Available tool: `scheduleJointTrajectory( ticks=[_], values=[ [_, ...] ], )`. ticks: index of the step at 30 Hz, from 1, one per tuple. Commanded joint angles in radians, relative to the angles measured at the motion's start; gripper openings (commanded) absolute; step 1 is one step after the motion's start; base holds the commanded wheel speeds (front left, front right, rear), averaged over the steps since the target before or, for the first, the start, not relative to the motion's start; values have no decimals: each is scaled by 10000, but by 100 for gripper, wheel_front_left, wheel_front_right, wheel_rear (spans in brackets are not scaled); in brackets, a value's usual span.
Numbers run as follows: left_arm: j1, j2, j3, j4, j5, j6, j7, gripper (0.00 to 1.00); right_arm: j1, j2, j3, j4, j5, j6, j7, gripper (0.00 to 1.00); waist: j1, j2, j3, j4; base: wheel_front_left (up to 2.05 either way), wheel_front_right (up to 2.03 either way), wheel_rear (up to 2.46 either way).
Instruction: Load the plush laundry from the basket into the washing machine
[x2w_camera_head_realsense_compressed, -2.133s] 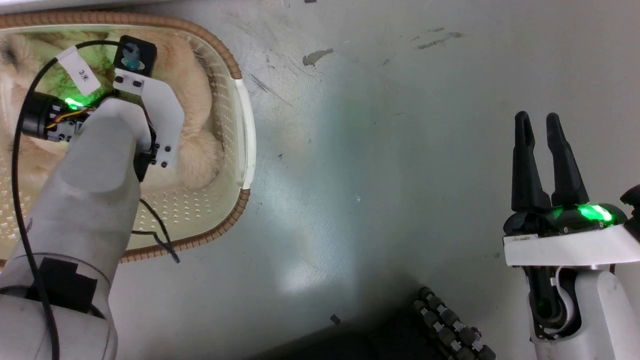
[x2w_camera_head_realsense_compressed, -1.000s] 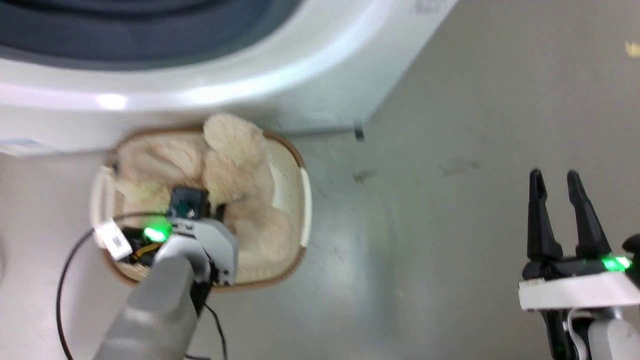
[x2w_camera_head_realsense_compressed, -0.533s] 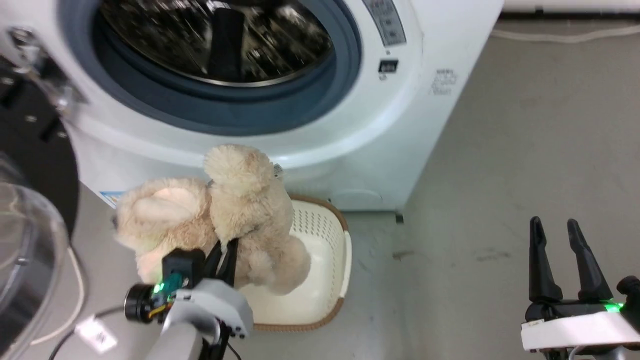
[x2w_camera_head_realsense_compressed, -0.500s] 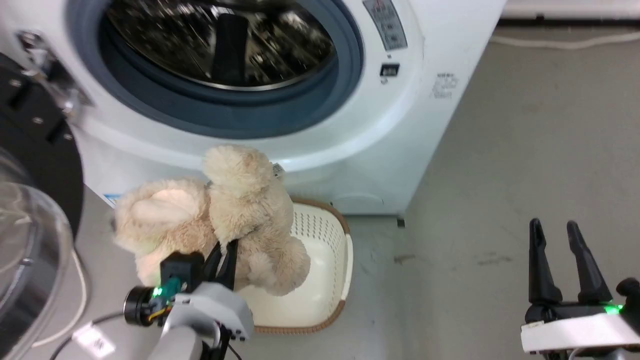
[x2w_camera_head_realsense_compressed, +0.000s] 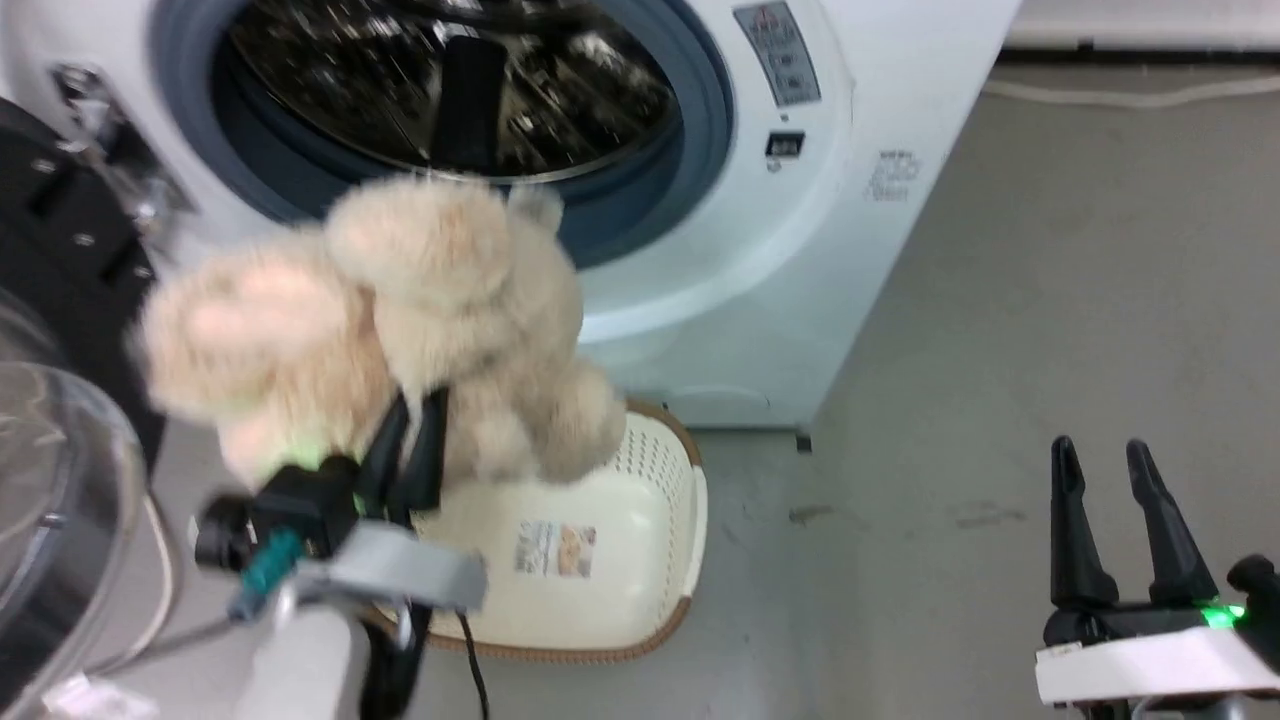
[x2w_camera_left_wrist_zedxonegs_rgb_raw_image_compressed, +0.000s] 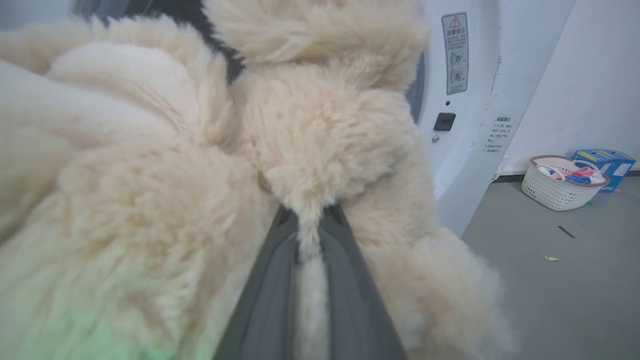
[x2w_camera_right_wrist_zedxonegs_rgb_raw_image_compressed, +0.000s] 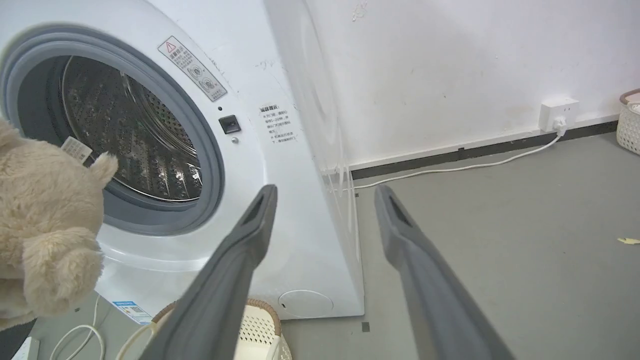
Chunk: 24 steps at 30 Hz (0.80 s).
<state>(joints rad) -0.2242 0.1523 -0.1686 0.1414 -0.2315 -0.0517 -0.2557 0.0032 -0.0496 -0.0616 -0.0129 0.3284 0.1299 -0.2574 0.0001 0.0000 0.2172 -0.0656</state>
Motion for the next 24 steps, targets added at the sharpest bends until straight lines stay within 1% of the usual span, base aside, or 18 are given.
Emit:
scheduleJointTrajectory(
  ticks=[1,3,9,11,13,15,17,20,24],
  values=[
    [-650,155,22,-77,132,-122,-60,0,-269,-6,48,-70,74,8,-44,100,-1,0,624,-308,0,0,0],
    [-1252,283,10,-21,177,-196,12,0,-445,-6,132,-77,113,8,-44,100,-1,0,1080,-513,0,0,0],
    [-3598,785,171,111,261,-309,860,0,-1195,-6,278,-151,451,8,-44,100,-1,0,2652,-1231,0,0,0],
    [-4462,930,262,324,160,-371,1182,0,-1442,-6,193,-74,899,8,-44,100,-1,0,3152,-1466,0,0,0],
    [-5316,1114,323,728,62,-443,1524,0,-1678,-6,-101,191,2107,8,-44,100,-1,0,3613,-1658,0,0,0],
    [-6266,1340,394,1122,61,-484,1794,0,-1981,-6,-280,337,2617,8,-44,100,-1,0,4098,-1830,0,0,0],
    [-7195,1524,460,1567,58,-512,1997,0,-2254,-6,-277,355,2742,8,-44,100,-1,0,4466,-1966,0,0,0],
    [-8584,1808,452,2343,254,-493,2406,0,-2531,-6,-229,405,2568,8,-44,100,-1,0,4977,-2158,0,0,0],
    [-10200,2223,517,3659,516,-332,2865,0,-2682,-6,-155,537,2711,8,-44,100,-1,0,5368,-2432,0,0,0]
  ],
)
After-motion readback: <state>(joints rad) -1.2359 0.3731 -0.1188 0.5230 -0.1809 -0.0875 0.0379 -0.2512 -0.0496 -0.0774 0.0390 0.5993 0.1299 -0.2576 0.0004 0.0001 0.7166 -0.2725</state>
